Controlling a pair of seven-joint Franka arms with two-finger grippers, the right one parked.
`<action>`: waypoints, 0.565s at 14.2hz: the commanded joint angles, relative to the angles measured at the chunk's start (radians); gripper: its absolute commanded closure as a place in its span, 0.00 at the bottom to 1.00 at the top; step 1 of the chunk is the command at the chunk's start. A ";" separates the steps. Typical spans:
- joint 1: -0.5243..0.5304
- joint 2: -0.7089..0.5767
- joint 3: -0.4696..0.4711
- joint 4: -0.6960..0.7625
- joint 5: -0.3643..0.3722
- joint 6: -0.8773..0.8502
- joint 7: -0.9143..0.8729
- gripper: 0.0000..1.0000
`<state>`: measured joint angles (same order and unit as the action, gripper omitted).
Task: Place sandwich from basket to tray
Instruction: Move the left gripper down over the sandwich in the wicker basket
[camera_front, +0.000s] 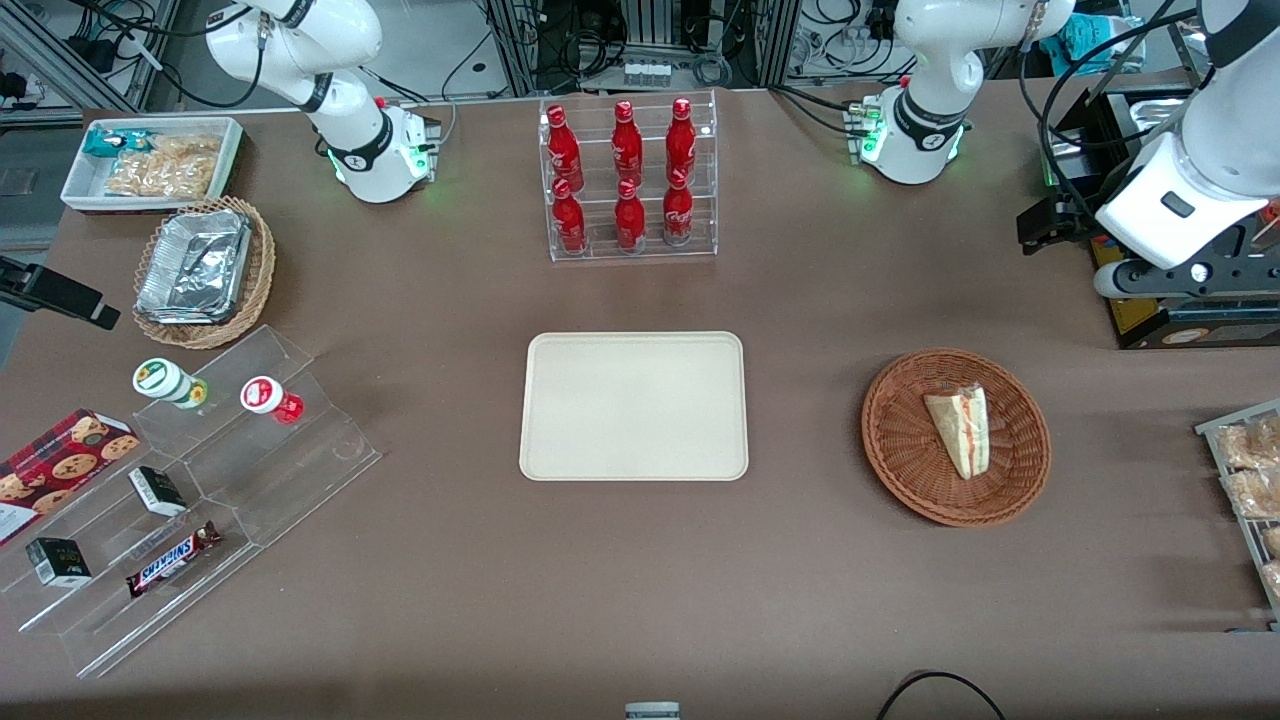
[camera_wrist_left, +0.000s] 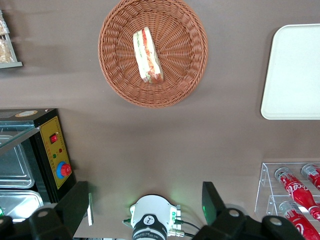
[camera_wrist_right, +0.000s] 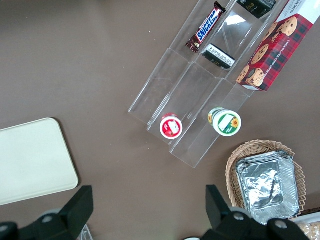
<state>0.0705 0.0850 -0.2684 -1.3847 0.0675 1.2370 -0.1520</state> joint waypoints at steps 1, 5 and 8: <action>-0.023 -0.010 0.014 -0.014 -0.005 -0.016 -0.001 0.00; -0.032 -0.010 0.015 -0.095 0.008 0.044 -0.003 0.00; -0.023 -0.013 0.015 -0.271 0.005 0.204 -0.059 0.00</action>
<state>0.0508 0.0891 -0.2612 -1.5405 0.0685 1.3417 -0.1698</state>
